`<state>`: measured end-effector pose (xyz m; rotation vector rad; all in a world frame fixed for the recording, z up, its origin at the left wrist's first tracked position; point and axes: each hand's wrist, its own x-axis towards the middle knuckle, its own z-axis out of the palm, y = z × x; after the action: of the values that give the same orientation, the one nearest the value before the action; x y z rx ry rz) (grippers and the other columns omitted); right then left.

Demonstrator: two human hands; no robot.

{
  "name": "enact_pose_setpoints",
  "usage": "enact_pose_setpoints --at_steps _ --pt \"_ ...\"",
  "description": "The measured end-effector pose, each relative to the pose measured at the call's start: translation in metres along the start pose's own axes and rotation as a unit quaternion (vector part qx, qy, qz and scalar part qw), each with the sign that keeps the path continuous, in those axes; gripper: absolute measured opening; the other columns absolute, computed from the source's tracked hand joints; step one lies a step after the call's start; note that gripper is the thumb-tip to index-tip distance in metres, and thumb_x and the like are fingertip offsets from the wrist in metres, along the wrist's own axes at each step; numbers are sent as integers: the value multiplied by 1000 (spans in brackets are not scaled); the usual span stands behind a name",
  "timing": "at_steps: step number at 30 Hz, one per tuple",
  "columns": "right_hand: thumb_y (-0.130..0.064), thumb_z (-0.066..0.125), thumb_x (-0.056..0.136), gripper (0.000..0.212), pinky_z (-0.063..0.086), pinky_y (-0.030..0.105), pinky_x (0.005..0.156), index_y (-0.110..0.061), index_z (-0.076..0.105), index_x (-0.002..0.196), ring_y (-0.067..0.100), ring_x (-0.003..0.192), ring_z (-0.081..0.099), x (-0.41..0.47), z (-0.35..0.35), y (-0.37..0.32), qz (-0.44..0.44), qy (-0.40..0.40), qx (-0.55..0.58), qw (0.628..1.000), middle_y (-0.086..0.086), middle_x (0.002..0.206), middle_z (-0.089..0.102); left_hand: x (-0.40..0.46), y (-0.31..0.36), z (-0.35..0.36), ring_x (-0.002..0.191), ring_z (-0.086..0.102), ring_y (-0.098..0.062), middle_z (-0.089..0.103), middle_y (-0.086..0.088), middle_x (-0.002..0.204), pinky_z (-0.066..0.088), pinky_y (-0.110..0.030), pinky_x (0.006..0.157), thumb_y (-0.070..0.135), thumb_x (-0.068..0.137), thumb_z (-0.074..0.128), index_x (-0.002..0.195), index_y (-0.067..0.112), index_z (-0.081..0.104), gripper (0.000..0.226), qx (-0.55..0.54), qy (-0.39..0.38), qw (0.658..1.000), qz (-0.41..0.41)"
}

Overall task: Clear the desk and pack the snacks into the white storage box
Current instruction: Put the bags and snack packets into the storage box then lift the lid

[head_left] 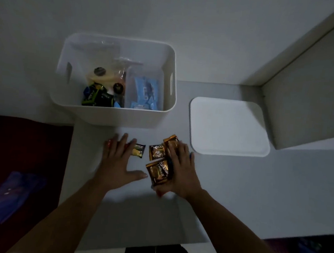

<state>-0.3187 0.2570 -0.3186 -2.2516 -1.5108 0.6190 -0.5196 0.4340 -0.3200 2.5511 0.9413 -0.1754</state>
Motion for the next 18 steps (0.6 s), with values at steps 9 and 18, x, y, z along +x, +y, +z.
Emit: enact_pose_setpoints --at_steps 9,18 --pt "-69 60 89 72 17 64 121 -24 54 146 31 157 20 13 29 2 -87 96 -58 990 10 161 39 10 13 28 153 24 -29 40 -5 158 14 -59 123 56 101 42 134 21 59 51 53 98 988 103" --pt "-40 64 98 29 36 50 109 -24 70 120 30 147 39 28 32 -2 -59 127 -50 989 9 150 51 12 8 31 152 27 -31 40 -8 159 17 -62 121 76 89 48 146 21 52 79 46 100 987 120"
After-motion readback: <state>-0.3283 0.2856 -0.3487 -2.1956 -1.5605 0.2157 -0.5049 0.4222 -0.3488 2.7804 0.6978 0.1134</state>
